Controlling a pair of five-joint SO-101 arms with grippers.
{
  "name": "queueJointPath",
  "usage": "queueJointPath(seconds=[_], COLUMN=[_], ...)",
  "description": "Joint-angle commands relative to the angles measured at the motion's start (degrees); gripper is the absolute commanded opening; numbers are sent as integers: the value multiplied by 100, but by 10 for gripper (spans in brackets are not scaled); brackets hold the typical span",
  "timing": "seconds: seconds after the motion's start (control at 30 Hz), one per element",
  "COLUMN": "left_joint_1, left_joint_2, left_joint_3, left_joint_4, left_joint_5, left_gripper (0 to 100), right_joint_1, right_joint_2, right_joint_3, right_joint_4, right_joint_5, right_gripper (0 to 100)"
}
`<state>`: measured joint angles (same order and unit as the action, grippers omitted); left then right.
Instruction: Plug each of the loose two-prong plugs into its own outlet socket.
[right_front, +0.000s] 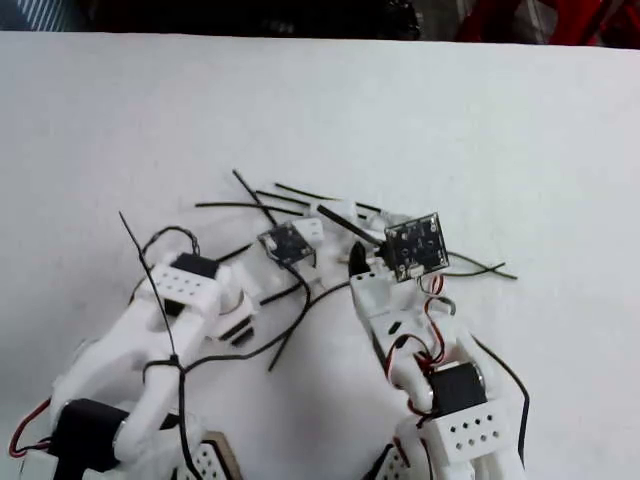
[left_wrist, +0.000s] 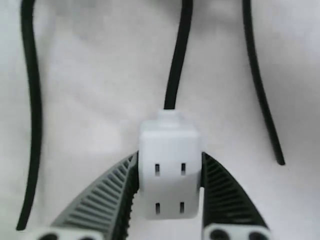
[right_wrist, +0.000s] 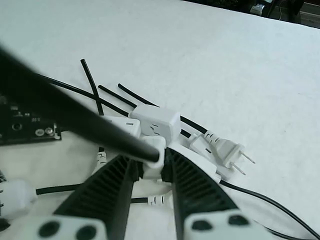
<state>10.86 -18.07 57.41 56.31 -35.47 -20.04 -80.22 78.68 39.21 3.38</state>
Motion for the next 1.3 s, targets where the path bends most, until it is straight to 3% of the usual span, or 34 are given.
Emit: queueJointPath(seconds=[0.0, 0.2, 0.37, 0.8, 1.07, 1.27], left_joint_1=[-13, 31, 365, 549, 541, 541], left_joint_2=[-31, 13, -40, -40, -40, -13], left_joint_3=[-167, -580, -923, -3218, -4070, -4000], left_joint_4=[-563, -607, -545, 1512, 2084, 2075], left_joint_5=[255, 273, 949, 1108, 1108, 1108], left_gripper=[46, 22, 22, 22, 22, 22], right_joint_1=[57, 66, 66, 699, 760, 760], right_joint_2=[-22, -22, -22, -48, -66, -66], right_joint_3=[-53, -53, -53, -62, -62, -62], right_joint_4=[-92, -92, -92, -365, -382, -382], right_joint_5=[-9, -9, -9, -53, -62, -35], right_gripper=[18, 18, 18, 18, 18, 18])
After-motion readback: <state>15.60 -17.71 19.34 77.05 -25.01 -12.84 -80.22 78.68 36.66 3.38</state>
